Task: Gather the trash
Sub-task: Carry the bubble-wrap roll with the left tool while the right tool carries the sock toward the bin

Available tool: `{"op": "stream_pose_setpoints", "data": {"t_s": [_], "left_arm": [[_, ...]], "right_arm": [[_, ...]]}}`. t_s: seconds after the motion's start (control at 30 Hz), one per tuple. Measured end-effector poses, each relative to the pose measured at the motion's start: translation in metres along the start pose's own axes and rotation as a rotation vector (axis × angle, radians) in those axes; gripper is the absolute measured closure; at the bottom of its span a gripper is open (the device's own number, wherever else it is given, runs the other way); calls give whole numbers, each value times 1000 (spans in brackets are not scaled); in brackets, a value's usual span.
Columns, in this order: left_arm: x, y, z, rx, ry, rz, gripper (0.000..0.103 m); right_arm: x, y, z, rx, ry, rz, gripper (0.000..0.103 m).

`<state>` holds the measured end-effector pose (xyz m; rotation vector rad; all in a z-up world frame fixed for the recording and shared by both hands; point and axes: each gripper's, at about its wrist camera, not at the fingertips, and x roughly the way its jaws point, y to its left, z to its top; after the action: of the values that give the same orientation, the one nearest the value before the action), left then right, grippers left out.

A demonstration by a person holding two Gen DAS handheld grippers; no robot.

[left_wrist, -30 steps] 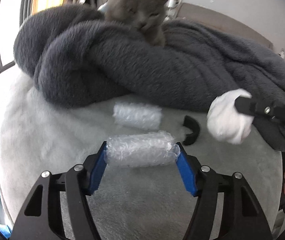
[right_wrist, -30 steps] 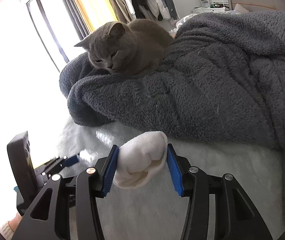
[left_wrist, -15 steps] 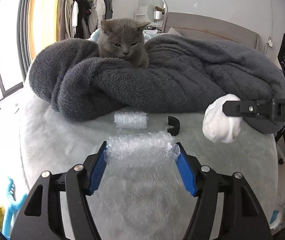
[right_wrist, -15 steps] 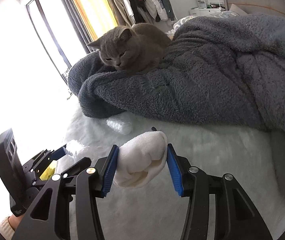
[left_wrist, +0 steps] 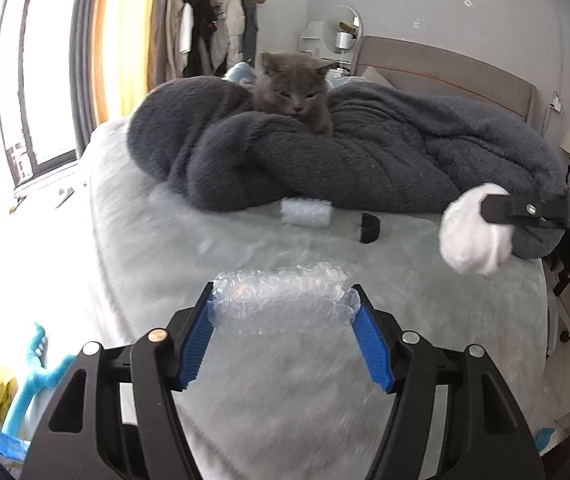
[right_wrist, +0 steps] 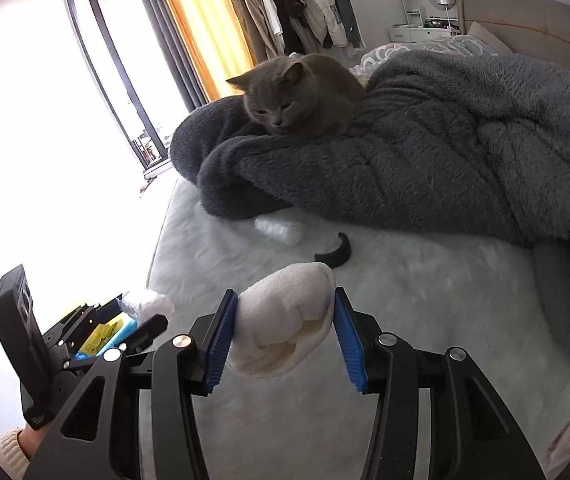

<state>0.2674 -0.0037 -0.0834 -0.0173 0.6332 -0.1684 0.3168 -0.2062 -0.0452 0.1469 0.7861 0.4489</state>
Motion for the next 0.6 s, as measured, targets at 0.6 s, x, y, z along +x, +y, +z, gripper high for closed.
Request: {"op": "stream_pose_setpoints", "data": {"t_s": [0.6], "left_arm": [[-47, 57, -49, -92, 92, 110, 35]], "right_arm": [[-9, 76, -42, -31, 32, 62, 54]]}}
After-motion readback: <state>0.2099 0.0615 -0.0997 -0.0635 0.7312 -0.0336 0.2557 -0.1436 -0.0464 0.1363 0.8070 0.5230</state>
